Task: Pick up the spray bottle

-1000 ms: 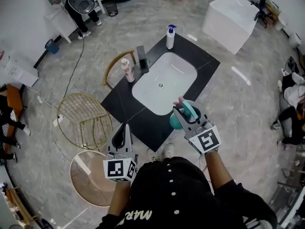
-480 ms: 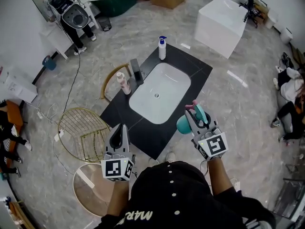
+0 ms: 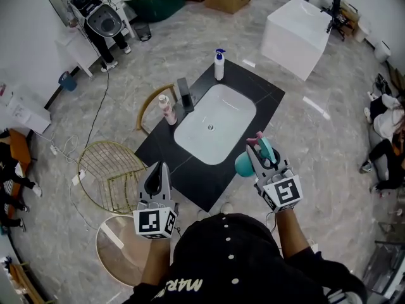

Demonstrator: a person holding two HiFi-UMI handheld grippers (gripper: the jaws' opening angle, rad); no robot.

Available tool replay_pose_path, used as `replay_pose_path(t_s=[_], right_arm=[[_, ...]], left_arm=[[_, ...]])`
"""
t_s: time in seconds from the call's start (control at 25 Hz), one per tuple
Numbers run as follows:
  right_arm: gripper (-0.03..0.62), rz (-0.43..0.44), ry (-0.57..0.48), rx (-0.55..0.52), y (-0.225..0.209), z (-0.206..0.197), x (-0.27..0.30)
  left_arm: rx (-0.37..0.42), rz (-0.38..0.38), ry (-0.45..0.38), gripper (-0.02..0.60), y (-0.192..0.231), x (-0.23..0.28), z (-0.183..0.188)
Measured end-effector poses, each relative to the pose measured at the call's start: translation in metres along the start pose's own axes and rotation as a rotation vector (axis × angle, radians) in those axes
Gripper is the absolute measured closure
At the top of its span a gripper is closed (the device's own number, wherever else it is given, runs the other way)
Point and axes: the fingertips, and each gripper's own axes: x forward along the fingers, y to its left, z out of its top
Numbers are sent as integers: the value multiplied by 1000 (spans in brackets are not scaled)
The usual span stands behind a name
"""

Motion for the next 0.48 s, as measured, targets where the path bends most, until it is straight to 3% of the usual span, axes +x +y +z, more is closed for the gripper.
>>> replay_pose_path(t_s=[0.24, 0.48], right_arm=[[494, 24, -16, -11, 8, 1, 6], [494, 40, -15, -17, 14, 2, 8]], left_arm=[[36, -4, 14, 561, -4, -4, -5], [26, 3, 17, 561, -2, -5, -8]])
